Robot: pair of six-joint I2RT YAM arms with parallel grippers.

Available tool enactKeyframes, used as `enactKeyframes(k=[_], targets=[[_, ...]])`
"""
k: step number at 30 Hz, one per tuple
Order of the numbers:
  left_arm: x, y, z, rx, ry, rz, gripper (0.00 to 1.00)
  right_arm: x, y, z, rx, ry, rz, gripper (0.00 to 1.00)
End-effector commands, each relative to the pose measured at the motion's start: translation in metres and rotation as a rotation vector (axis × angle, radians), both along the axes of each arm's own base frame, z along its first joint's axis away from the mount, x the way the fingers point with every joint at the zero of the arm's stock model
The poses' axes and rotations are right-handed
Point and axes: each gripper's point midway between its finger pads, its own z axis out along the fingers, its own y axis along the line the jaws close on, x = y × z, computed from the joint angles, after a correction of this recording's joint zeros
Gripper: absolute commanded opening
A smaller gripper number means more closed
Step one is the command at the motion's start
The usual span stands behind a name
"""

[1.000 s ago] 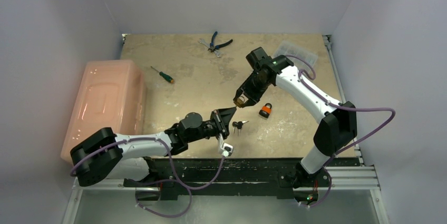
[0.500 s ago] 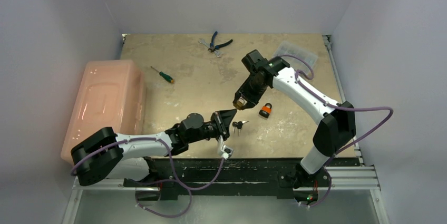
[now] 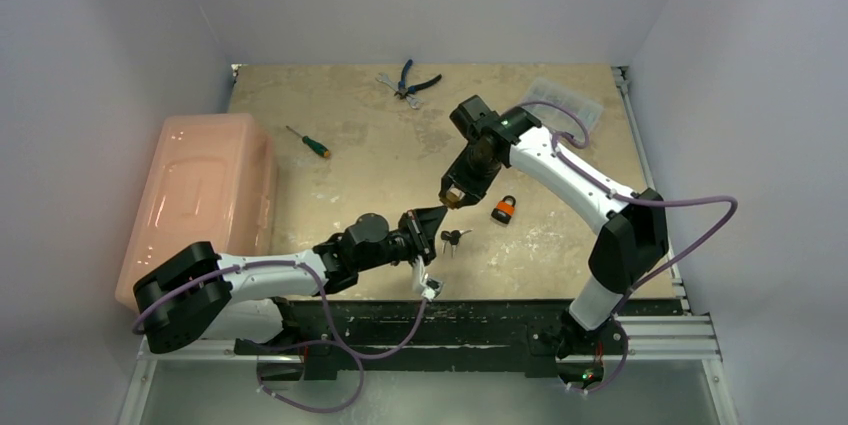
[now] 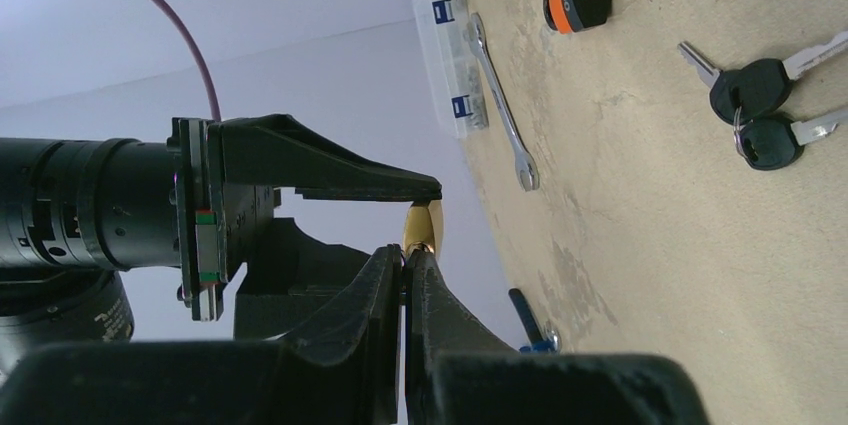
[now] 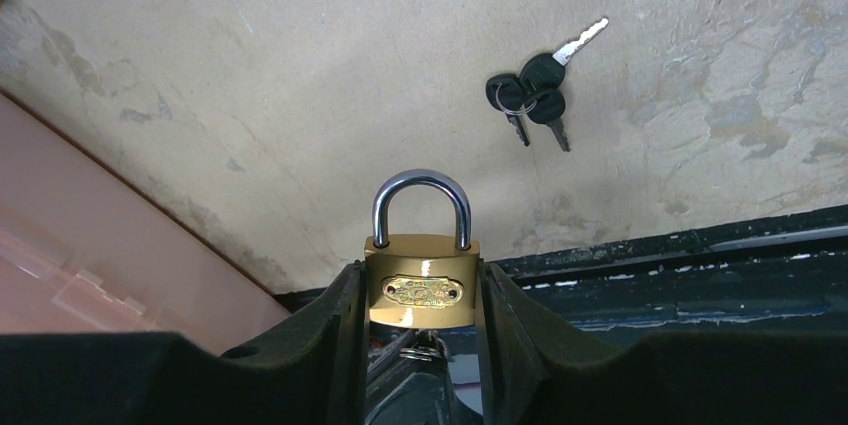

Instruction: Unlock with the key

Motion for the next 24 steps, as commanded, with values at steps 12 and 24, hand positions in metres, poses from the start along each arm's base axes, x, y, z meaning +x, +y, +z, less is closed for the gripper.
enactKeyframes(k=[12,24], targets=[[0.025,0.005,0.028,-0.014,-0.063,0.111,0.00,-0.009,0.003,0.011,-0.061,0.002,0.025,0.00],[0.030,0.014,0.020,0.067,-0.104,0.111,0.00,-0.012,0.008,0.019,-0.046,-0.021,0.089,0.00]])
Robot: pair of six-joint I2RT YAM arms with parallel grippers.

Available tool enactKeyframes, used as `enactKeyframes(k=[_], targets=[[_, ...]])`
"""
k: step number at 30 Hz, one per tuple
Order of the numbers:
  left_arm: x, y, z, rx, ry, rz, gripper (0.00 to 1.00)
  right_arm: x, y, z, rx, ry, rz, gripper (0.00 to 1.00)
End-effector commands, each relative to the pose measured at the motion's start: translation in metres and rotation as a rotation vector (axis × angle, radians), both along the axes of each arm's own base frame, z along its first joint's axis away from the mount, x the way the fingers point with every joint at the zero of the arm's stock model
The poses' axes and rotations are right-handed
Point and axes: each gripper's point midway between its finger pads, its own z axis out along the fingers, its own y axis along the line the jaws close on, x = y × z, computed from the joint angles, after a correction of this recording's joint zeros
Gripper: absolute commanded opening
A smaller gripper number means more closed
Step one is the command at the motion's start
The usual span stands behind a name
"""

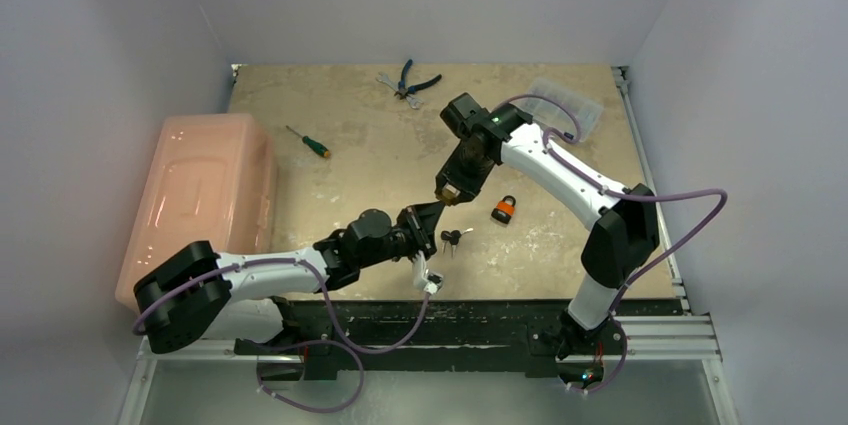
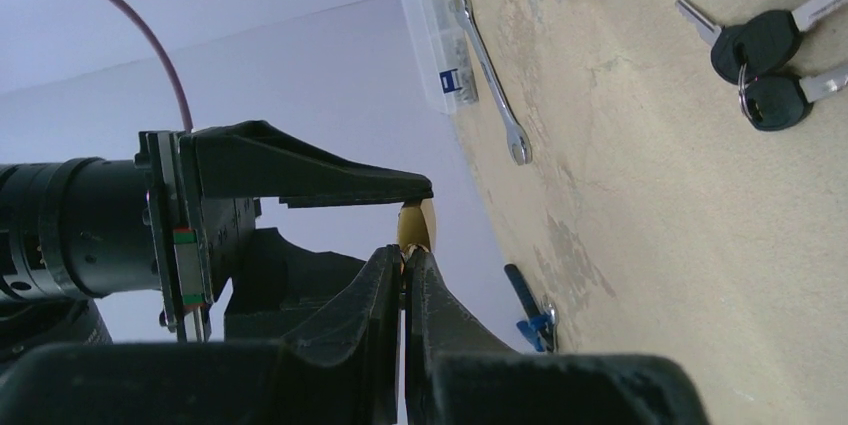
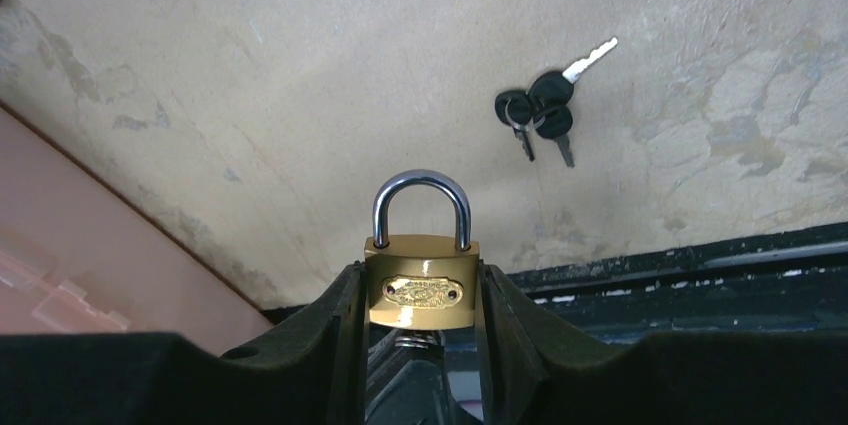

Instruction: Unlock with the key

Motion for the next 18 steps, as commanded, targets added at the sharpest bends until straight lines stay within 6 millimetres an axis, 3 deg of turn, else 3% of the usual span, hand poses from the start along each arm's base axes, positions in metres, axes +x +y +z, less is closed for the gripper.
enactKeyframes(k=[1,7,15,18], targets=[[0.019,0.010,0.020,0.088,-0.144,0.051,0.00,-0.020,0.001,0.017,-0.010,0.012,0.070,0.00],[0.023,0.018,0.023,0.119,-0.183,0.079,0.00,-0.023,0.005,0.015,-0.012,0.010,0.113,0.00],[0.017,0.010,0.052,-0.213,-0.024,0.083,0.00,-0.024,0.013,0.019,0.027,-0.005,0.122,0.00],[0.018,0.010,0.054,-0.250,0.003,0.084,0.00,-0.024,0.015,0.020,0.033,-0.006,0.126,0.00]])
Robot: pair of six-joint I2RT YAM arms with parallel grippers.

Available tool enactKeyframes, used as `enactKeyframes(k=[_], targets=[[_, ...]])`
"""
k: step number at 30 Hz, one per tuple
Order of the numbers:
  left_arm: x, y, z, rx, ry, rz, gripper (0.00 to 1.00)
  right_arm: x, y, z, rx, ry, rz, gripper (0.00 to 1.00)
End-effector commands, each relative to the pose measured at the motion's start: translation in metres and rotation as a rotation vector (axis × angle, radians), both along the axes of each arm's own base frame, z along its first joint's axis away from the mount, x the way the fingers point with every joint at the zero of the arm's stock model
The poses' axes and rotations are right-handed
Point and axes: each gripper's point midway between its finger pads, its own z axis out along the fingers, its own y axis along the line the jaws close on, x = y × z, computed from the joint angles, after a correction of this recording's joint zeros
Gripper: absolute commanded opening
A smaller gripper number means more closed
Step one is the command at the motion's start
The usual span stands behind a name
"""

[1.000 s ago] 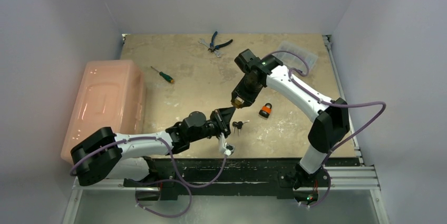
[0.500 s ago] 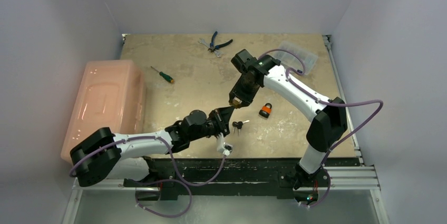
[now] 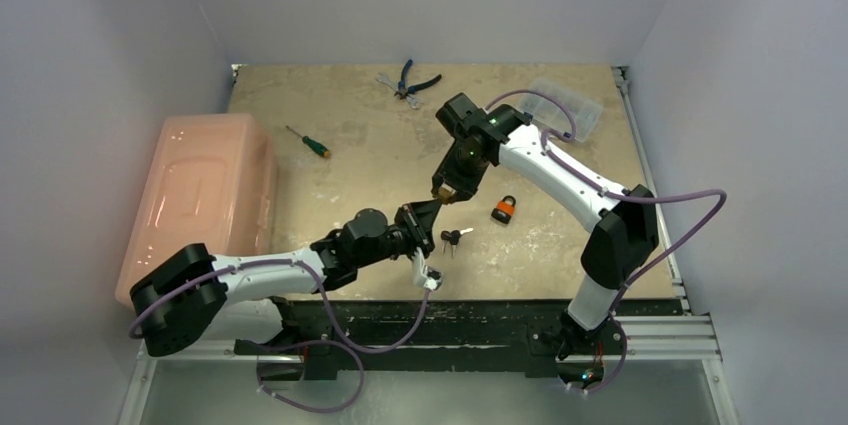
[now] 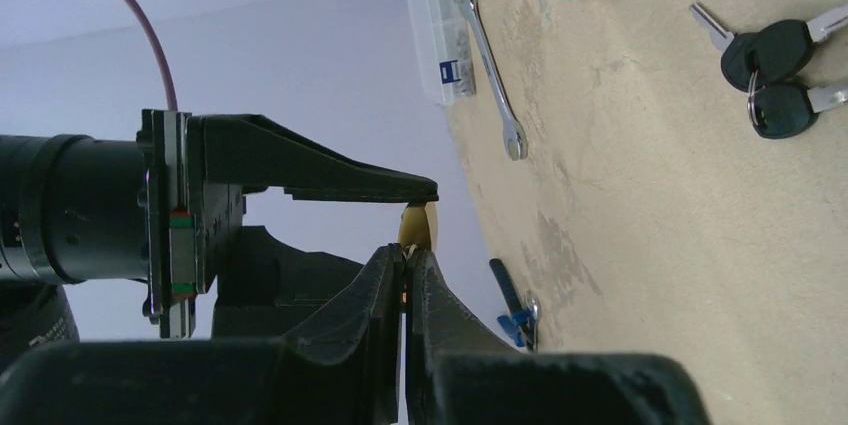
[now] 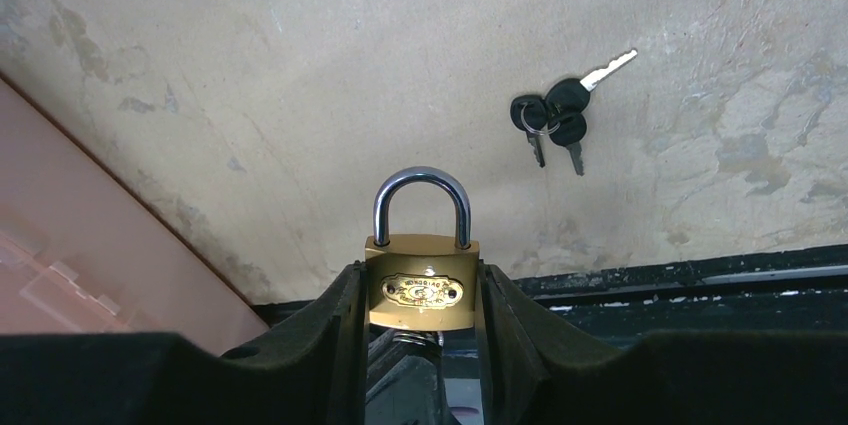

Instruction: Unlock with the key

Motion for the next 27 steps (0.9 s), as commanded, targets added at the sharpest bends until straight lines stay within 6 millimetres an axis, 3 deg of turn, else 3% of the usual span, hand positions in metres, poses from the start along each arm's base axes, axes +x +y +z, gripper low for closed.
enactKeyframes(k=[1,13,20,27], targets=[[0.017,0.005,0.045,-0.192,-0.033,0.072,0.00,-0.024,0.006,0.017,0.031,0.037,0.065,0.00],[0.034,0.015,0.026,0.034,-0.131,0.105,0.00,-0.038,0.021,0.014,0.036,0.042,0.101,0.00],[0.038,0.022,0.029,0.046,-0.146,0.119,0.00,-0.041,0.027,0.015,0.028,0.036,0.118,0.00],[0.037,0.029,0.032,0.035,-0.139,0.130,0.22,-0.044,0.028,0.014,0.048,0.054,0.089,0.00]])
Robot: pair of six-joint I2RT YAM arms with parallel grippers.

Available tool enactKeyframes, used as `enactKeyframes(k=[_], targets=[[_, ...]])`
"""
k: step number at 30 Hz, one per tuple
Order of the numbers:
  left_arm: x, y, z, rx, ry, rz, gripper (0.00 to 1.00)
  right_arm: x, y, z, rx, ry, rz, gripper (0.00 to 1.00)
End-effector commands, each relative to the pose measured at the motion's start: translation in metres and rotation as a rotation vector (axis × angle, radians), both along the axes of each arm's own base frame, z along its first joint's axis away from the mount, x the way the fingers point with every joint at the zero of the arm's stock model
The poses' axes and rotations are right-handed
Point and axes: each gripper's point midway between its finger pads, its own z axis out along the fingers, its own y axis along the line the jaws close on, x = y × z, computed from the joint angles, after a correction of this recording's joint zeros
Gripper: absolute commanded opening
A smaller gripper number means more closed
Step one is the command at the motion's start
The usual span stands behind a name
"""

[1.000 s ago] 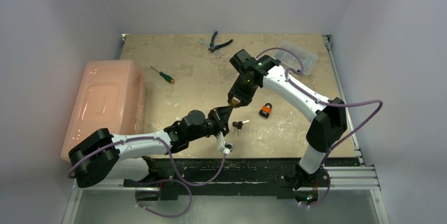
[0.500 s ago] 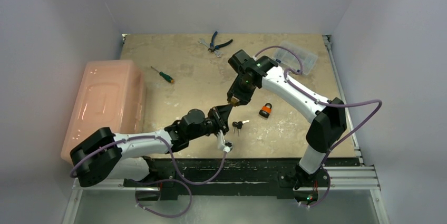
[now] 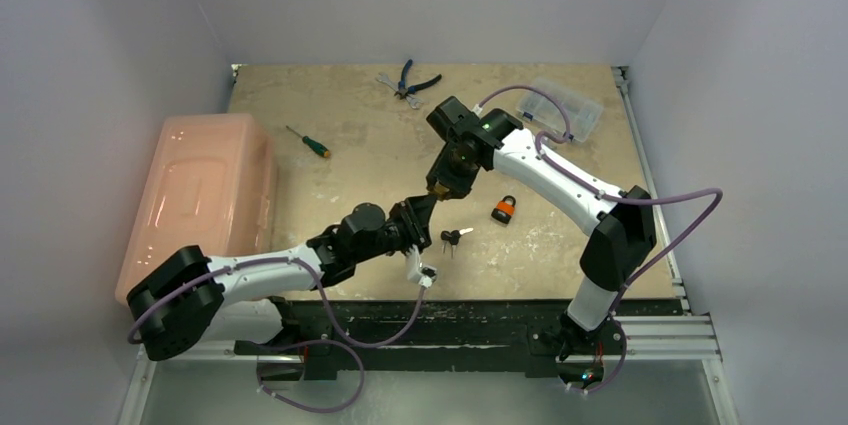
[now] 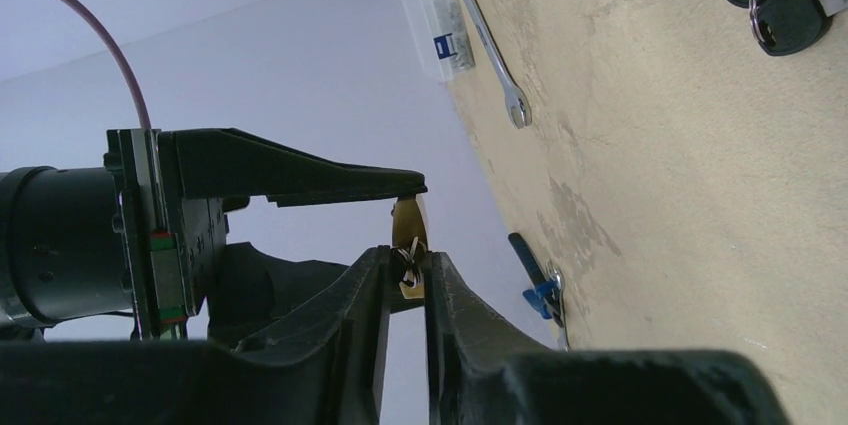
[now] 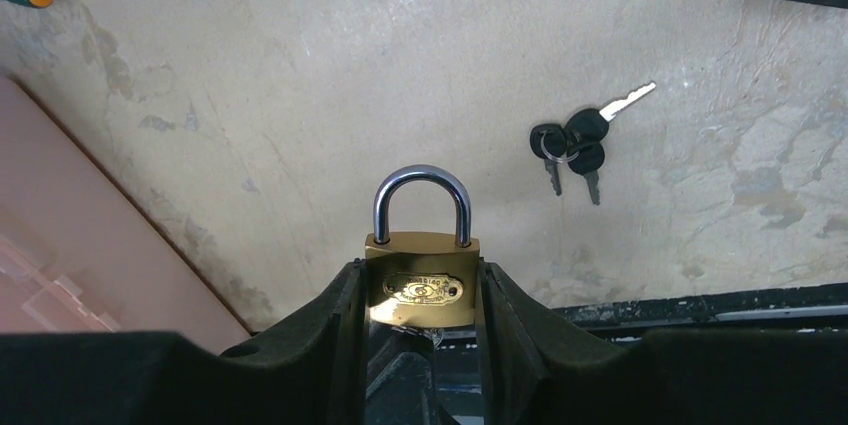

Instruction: Unlock with the key

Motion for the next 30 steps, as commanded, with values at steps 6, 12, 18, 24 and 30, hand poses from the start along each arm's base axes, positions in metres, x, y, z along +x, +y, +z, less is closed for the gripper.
enactKeyframes(k=[6,12,18,24,30], targets=[[0.021,0.024,0.031,-0.049,-0.060,0.115,0.28,-0.051,0.018,0.009,0.079,0.153,0.064,0.00],[0.017,0.028,0.033,-0.078,-0.040,0.117,0.29,-0.049,0.017,0.007,0.074,0.152,0.054,0.00],[0.013,0.033,0.041,-0.141,-0.010,0.127,0.30,-0.048,0.015,0.005,0.071,0.156,0.045,0.00],[0.008,0.037,0.047,-0.211,0.030,0.134,0.32,-0.041,0.008,0.006,0.063,0.140,0.016,0.00],[0.004,0.038,0.055,-0.294,0.080,0.135,0.33,-0.038,0.002,0.002,0.048,0.138,-0.004,0.00]])
